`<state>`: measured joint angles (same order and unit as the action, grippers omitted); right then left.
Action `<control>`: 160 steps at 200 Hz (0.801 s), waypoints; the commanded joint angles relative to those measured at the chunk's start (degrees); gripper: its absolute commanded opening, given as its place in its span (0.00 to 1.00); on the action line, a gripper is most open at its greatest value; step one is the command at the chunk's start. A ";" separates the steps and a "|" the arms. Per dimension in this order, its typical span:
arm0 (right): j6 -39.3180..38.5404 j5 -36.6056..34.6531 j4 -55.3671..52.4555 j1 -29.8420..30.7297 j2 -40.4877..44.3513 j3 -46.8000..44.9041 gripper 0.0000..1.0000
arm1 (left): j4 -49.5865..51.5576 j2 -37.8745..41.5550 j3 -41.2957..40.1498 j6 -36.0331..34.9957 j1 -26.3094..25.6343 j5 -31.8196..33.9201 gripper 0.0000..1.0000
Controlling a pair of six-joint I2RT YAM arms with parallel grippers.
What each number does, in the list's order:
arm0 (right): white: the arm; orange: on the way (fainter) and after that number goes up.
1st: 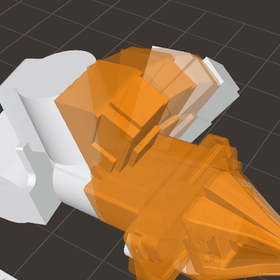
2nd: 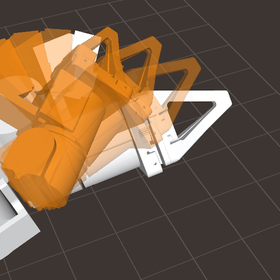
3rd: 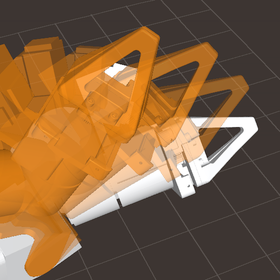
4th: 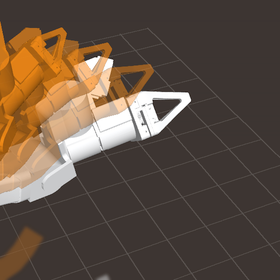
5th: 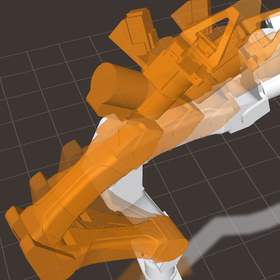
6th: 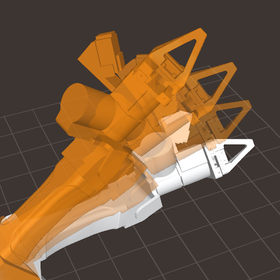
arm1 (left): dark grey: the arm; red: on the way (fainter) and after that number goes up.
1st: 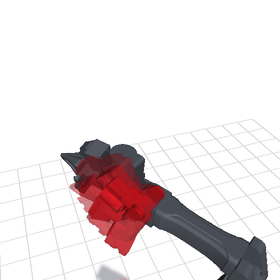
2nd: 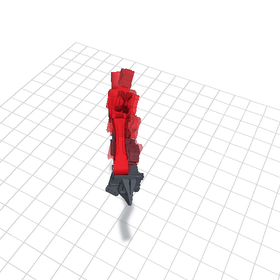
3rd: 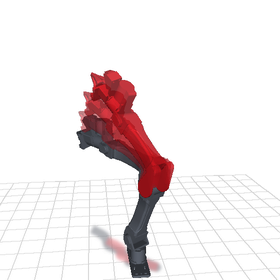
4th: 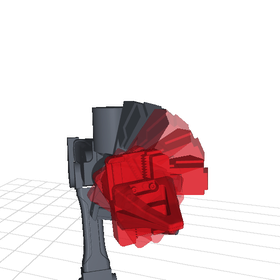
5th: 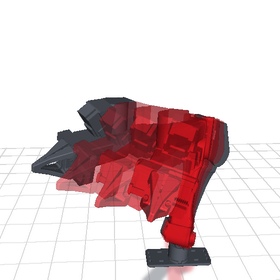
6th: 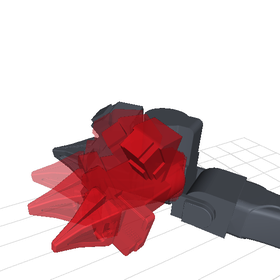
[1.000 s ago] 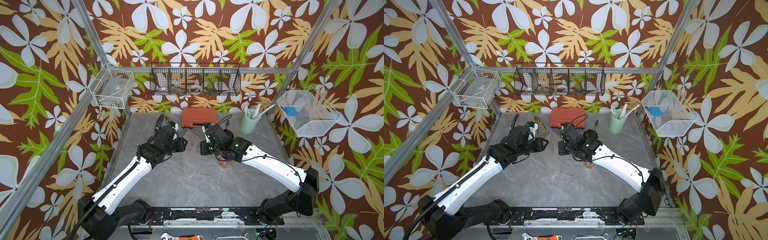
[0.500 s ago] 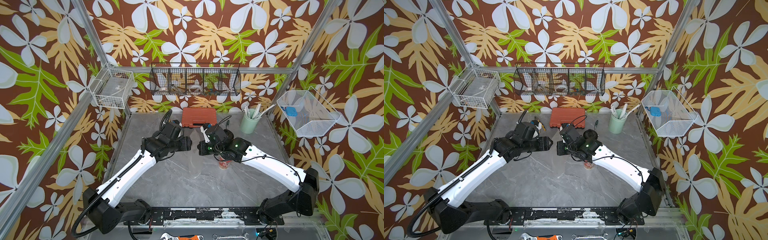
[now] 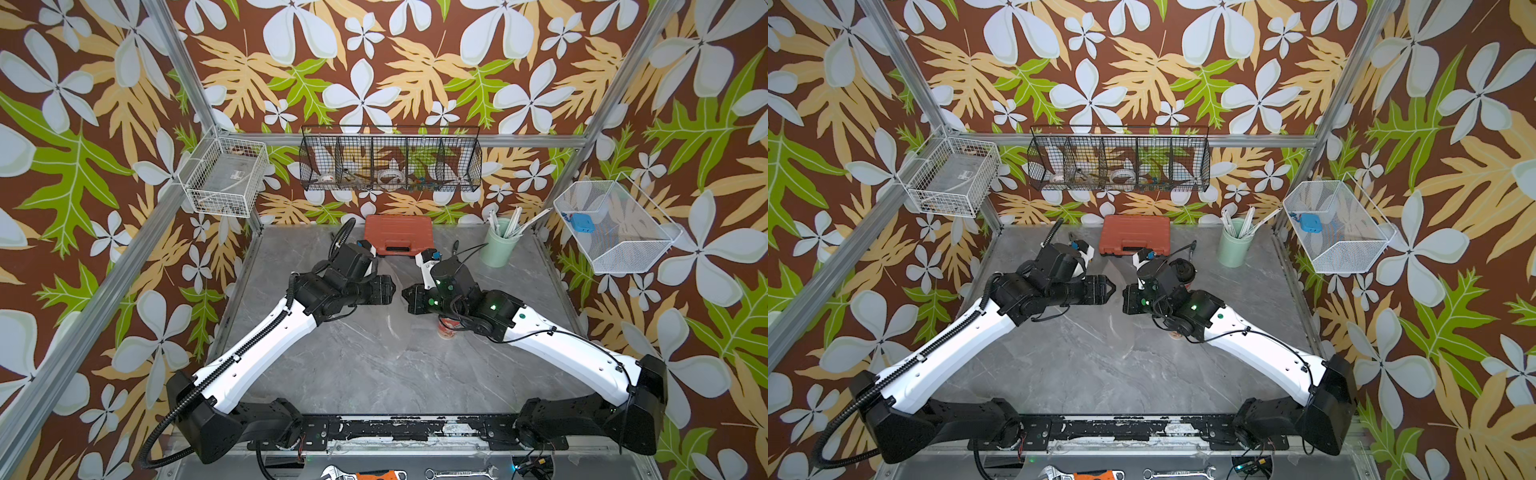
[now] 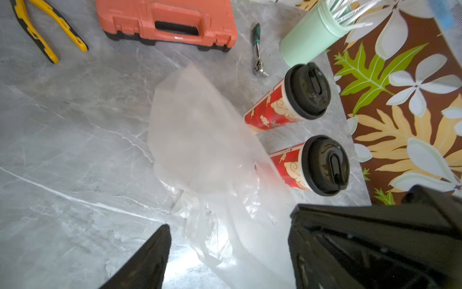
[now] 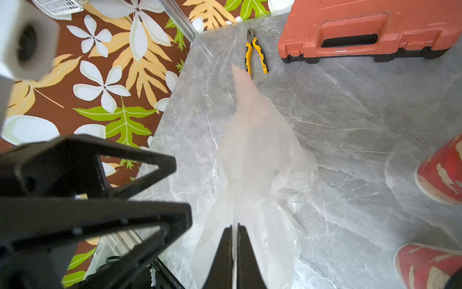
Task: Pack milk tea into plastic carrier bags
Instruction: Adjust the plastic carrier bag at the center of the board.
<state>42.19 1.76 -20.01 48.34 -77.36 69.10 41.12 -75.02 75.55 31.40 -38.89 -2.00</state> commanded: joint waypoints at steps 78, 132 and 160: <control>1.45 -0.32 2.01 0.04 -0.80 0.60 0.00 | 0.84 0.75 -1.02 -0.94 -1.94 -4.21 0.77; 1.68 -0.52 2.00 0.05 0.02 0.77 0.00 | 3.88 -1.47 -0.41 0.10 -1.90 2.55 0.72; 1.53 -1.31 1.48 0.01 0.27 0.82 0.00 | 5.66 -3.37 0.66 0.21 -1.97 5.81 0.63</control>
<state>44.03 1.65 -18.26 48.40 -77.36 69.56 44.03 -77.52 75.00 31.27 -40.88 -1.17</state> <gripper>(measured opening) 0.066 0.663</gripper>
